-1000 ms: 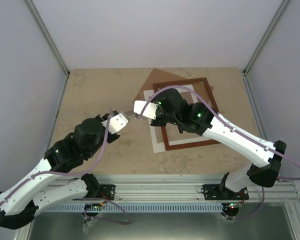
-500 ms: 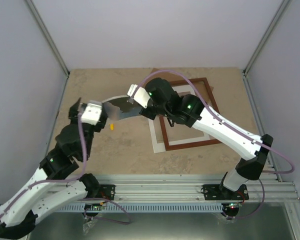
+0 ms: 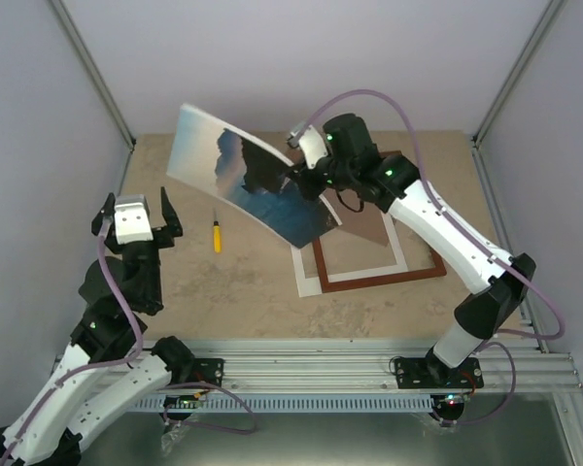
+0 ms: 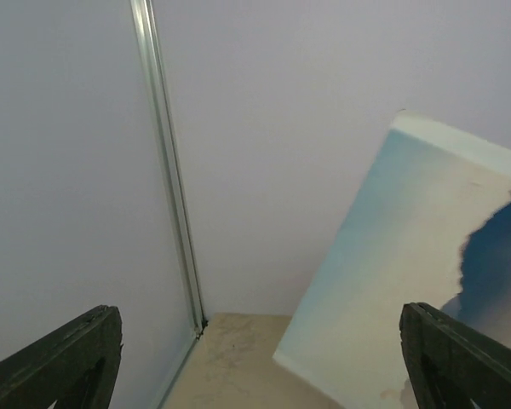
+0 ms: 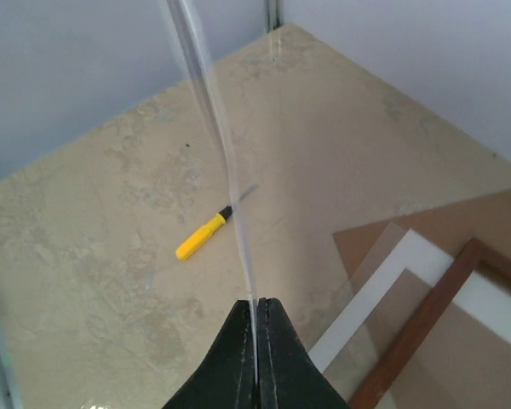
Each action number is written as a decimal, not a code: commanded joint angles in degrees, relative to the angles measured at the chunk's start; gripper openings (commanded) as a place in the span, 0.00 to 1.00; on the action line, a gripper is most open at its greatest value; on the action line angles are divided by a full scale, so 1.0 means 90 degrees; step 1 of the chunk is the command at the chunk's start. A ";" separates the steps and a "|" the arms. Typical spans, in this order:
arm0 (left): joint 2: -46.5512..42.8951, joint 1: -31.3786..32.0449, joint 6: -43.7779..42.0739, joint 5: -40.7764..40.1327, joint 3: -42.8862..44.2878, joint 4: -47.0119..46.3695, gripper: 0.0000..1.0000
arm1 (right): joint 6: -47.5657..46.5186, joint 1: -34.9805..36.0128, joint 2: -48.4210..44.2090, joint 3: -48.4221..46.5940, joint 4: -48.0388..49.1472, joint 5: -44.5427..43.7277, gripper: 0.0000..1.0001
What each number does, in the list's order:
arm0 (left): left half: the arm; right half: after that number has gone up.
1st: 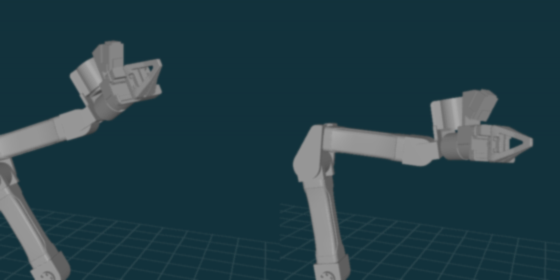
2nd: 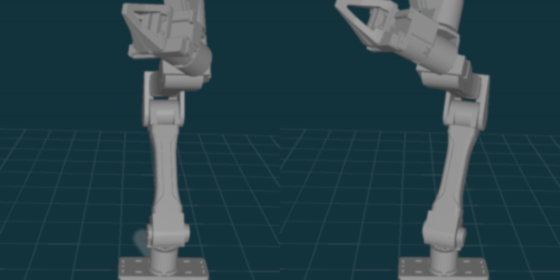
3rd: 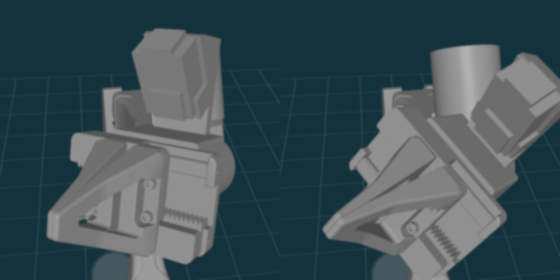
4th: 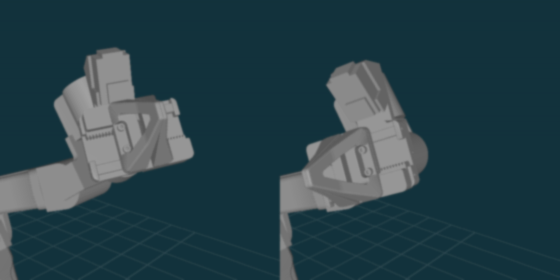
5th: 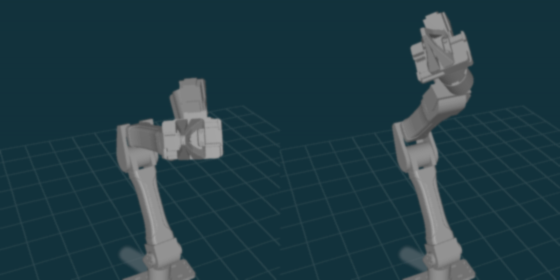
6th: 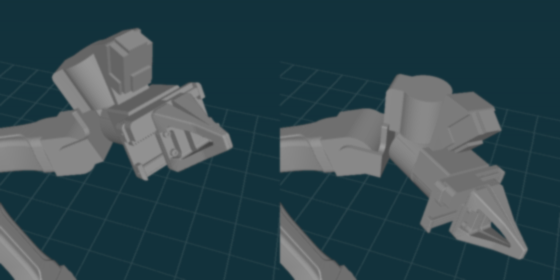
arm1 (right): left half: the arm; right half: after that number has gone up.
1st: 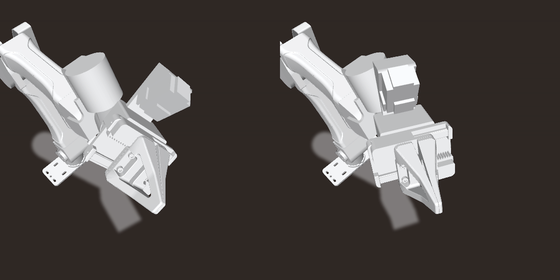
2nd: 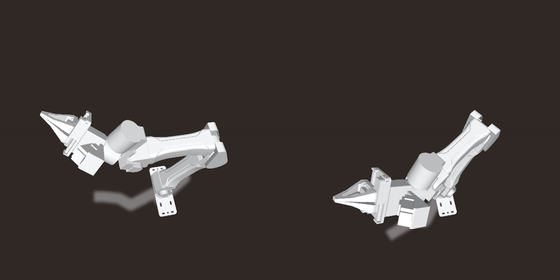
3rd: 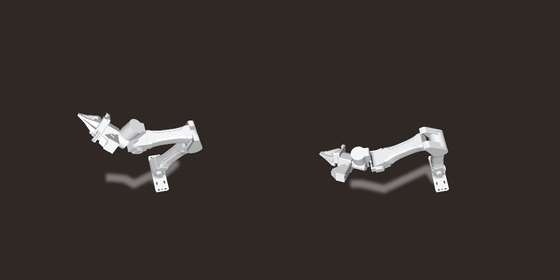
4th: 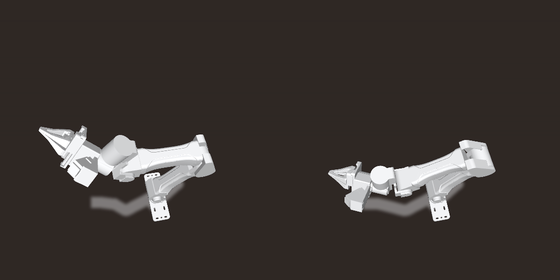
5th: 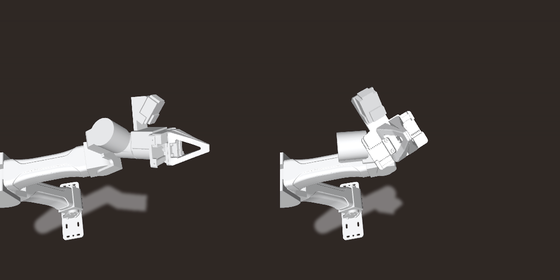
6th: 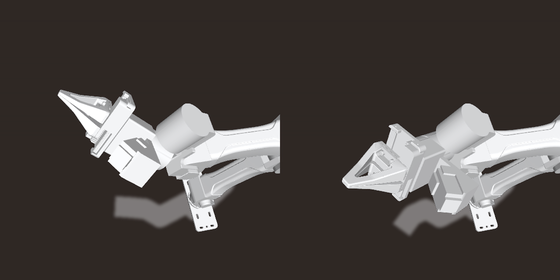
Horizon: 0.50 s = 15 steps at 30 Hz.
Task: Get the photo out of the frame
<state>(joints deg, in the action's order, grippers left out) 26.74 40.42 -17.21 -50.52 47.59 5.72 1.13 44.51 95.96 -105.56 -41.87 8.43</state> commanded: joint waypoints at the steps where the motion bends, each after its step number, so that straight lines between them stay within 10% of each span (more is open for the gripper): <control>1: 0.0195 -0.0511 0.1073 0.0491 0.0090 0.0239 0.93 | 0.1210 -0.0742 -0.0448 0.0904 0.0788 0.1755 0.00; 15: 0.0448 -0.1250 0.2696 0.1904 0.0107 0.0963 0.99 | 0.3136 -0.2816 -0.0888 0.4237 0.2926 0.4015 0.00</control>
<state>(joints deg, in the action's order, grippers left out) 30.02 30.24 2.24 -37.89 47.72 12.16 23.51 21.63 88.71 -70.63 -21.91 38.37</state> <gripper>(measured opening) 0.991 0.010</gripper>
